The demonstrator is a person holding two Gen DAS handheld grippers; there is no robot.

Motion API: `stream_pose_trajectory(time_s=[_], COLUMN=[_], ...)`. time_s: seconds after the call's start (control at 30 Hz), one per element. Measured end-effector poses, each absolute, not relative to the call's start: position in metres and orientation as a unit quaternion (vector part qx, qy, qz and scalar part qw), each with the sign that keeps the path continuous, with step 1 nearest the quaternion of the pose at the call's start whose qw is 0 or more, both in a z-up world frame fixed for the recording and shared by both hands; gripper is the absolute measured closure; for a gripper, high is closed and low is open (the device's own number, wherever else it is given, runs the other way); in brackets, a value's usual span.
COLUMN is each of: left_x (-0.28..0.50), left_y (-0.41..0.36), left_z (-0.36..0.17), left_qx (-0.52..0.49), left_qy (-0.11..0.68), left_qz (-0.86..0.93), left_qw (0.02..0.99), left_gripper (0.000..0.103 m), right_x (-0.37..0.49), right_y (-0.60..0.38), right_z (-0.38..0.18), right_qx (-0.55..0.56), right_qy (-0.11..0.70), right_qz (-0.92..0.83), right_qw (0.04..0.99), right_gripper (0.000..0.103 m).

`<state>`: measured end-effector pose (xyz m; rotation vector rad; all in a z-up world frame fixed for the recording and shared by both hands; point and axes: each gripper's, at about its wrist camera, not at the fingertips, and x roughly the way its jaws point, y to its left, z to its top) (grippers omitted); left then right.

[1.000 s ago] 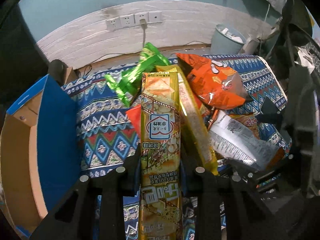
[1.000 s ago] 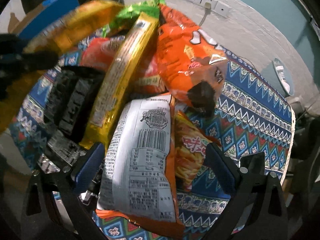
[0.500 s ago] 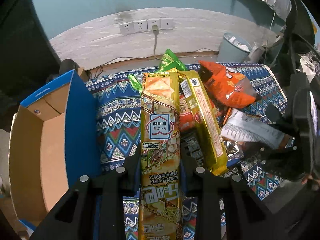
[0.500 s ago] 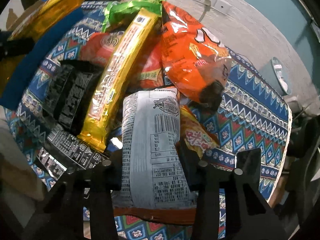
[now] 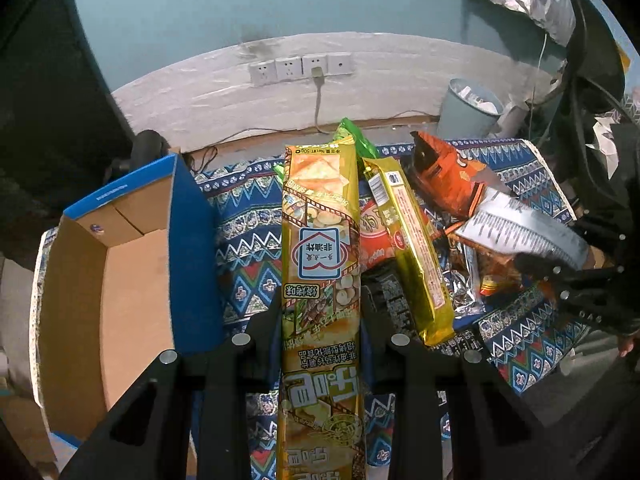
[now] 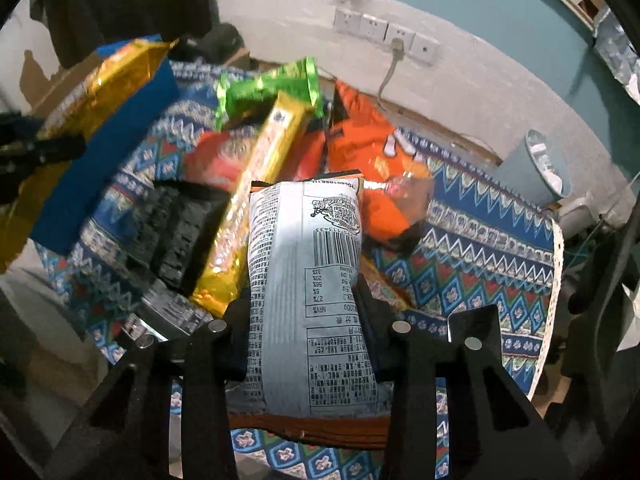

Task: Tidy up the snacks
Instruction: 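Carry the yellow bar and white bag into the cardboard box with both grippers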

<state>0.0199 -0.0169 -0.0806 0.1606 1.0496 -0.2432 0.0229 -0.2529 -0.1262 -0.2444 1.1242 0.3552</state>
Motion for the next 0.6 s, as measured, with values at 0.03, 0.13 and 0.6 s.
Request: stream_pose_trajectory(time_s=[0.03, 0.13, 0.6], left_x=[0.019, 0.017, 0.017], left_y=[-0.016, -0.011, 0.027], left_z=[-0.078, -0.071, -0.045], left_qx=[0.077, 0.082, 0.088], left_qy=[0.497, 0.487, 0.457], left_qz=[-0.114, -0.11, -0.075], left_qw=[0.857, 0.863, 0.882], left_gripper=[0.072, 0.072, 0.072], right_x=[0.023, 0.024, 0.031], right_y=[-0.254, -0.254, -0.222], right_z=[-0.123, -0.113, -0.069], right_qx=[-0.113, -0.106, -0.091], right_qy=[0.525, 0.514, 0.473], right_qz=[0.168, 0.171, 0.208], right_qw=[0.826, 0.834, 0.851], right_gripper=[0.064, 0.064, 0.064])
